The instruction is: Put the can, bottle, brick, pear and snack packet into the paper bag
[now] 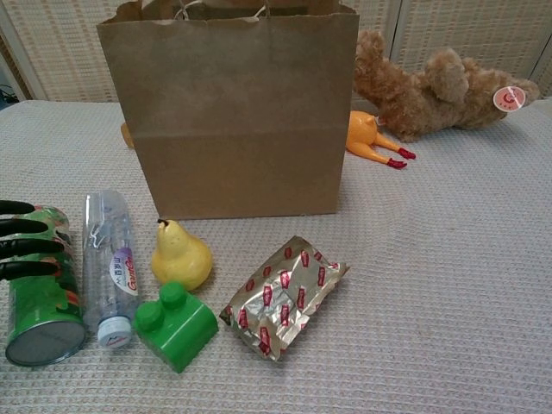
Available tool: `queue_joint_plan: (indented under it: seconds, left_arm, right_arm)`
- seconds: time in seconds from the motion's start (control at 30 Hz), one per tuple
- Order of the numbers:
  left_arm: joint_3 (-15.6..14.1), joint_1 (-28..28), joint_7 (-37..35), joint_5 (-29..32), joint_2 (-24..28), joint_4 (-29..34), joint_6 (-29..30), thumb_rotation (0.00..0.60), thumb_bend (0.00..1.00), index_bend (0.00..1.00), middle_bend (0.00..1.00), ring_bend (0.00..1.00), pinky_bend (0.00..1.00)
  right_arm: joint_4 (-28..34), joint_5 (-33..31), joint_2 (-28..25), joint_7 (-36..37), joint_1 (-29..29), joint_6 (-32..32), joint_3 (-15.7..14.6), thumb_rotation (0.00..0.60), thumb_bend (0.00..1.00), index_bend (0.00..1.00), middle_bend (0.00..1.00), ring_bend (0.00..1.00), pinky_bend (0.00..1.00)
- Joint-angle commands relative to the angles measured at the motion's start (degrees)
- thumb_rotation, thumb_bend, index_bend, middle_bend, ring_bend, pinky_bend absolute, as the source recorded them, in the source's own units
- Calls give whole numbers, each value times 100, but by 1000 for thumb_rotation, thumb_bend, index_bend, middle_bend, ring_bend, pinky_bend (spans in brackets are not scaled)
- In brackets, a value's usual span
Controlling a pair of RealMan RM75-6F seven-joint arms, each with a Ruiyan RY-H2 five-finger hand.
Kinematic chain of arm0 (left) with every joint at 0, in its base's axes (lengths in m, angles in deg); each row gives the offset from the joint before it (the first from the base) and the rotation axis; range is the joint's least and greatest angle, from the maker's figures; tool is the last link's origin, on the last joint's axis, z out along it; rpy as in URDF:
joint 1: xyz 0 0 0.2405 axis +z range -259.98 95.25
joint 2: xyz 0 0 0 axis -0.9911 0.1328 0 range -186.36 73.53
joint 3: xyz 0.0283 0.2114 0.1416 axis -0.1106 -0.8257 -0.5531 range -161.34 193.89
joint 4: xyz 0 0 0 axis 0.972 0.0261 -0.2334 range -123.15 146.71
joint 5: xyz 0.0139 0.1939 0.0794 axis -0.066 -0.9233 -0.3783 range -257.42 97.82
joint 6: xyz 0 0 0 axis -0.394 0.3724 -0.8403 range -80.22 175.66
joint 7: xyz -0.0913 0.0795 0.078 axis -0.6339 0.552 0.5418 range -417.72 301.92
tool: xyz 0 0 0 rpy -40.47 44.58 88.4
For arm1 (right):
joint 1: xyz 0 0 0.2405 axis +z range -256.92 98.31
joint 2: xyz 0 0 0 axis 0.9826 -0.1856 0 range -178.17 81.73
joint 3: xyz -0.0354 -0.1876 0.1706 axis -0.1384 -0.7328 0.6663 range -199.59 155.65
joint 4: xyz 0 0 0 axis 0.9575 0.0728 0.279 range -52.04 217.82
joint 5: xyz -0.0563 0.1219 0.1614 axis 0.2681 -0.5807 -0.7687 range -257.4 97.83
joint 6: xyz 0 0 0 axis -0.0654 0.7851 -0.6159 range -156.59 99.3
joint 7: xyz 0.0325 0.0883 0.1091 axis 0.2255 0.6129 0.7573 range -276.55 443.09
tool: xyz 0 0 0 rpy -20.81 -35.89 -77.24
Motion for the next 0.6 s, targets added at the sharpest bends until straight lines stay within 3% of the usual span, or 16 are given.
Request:
queue_joint_plan:
  seconds: [0.03, 0.3, 0.6]
  left_arm:
    - [-26, -153, 254, 38, -180, 80, -461, 600, 352, 0, 0, 0, 0]
    - [-110, -425, 536, 204, -180, 267, -1088, 600, 353, 0, 0, 0, 1]
    - [-152, -631, 546, 367, -299, 269, -1324, 600, 354, 0, 0, 0, 8]
  right_arm:
    - [-2, 37, -9, 38, 4, -10, -23, 600, 17, 0, 0, 0, 0]
    - [-2, 10, -50, 145, 38, -56, -37, 600, 17, 0, 0, 0, 0]
    - [41, -51, -49, 136, 59, -107, -32, 600, 17, 0, 0, 0, 0]
